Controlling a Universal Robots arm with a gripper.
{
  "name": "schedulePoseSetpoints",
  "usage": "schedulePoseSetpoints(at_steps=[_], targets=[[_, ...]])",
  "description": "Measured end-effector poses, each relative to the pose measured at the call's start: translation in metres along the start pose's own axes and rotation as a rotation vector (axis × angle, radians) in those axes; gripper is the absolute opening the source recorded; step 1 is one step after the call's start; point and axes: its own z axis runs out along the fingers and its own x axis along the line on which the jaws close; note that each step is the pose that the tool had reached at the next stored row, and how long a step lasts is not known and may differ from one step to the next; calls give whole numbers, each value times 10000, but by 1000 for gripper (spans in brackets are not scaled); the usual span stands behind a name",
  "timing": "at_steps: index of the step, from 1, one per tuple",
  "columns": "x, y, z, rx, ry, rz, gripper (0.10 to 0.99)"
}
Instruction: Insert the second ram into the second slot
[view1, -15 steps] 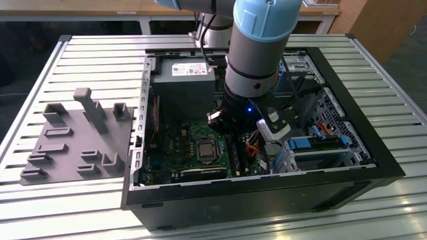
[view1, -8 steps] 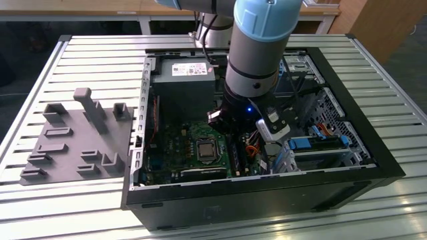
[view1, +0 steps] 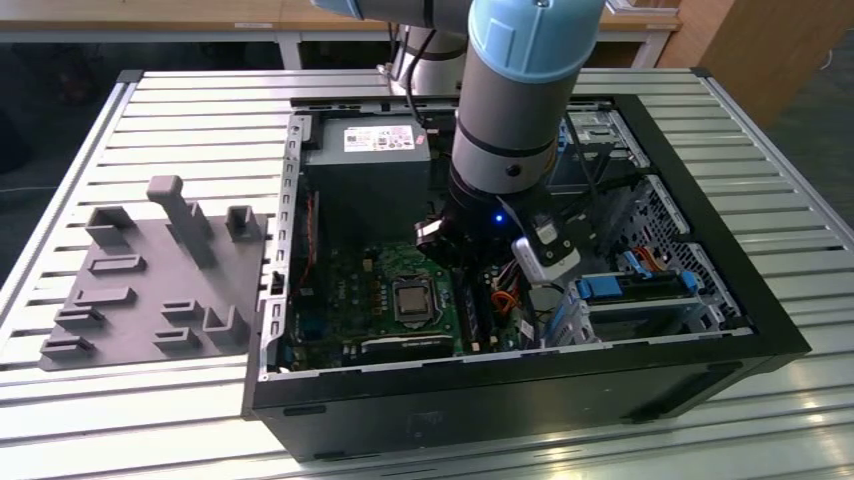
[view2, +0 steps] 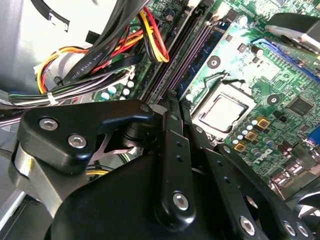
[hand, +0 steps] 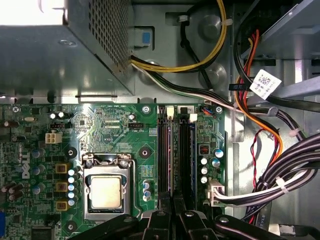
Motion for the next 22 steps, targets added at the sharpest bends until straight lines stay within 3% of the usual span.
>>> schedulePoseSetpoints(at_steps=[11, 22], targets=[[-18, 12, 17, -1, 8, -78, 133], [-13, 10, 68, 2, 81, -81, 133]])
